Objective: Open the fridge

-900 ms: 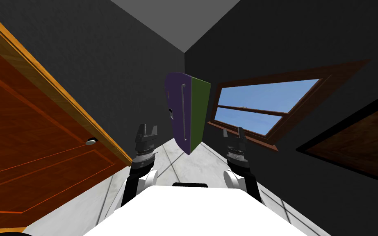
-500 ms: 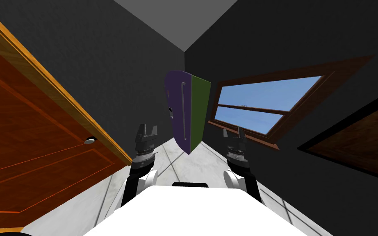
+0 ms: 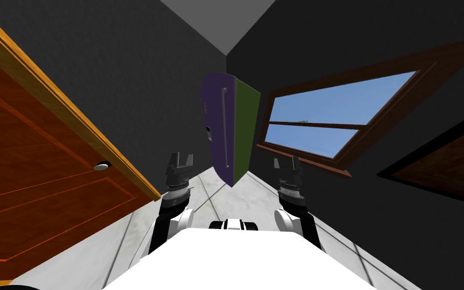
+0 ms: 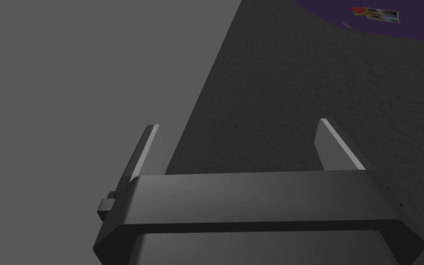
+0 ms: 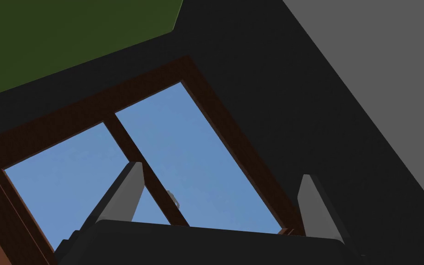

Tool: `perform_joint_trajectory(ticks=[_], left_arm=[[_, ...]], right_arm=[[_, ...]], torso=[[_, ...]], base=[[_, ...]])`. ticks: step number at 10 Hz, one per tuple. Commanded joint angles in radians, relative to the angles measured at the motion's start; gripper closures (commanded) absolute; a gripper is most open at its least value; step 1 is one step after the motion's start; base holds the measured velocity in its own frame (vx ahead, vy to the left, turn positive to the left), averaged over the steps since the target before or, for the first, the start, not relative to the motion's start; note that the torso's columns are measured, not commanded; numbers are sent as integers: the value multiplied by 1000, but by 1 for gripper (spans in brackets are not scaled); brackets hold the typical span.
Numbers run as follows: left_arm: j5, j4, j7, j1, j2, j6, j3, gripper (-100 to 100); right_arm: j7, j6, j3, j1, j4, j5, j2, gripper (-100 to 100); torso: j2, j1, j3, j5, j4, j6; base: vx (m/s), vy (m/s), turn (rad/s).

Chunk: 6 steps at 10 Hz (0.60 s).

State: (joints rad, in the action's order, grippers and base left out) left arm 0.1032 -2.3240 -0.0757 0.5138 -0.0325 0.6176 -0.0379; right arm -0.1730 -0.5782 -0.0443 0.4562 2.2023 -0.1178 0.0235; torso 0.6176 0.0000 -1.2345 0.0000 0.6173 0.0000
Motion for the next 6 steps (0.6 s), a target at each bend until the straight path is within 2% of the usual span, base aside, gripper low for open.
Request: perform_joint_trajectory(ticks=[1,3,6], left_arm=[[-7,-1,0,0,41,-8,3,-100],[-22,-4,-1,0,96,-26,11,-100],[-56,-10,-2,1,157,-66,27,-100]], right_arm=[[0,0,0,0,0,0,0,0],[0,0,0,0,0,0,0,0],[0,0,0,1,0,0,0,0]], torso=[[74,0,-148,0,74,0],[115,-1,-237,0,116,0],[117,-3,-243,-1,120,0]], base=[[33,-12,34],[63,-33,64],[121,-86,88]])
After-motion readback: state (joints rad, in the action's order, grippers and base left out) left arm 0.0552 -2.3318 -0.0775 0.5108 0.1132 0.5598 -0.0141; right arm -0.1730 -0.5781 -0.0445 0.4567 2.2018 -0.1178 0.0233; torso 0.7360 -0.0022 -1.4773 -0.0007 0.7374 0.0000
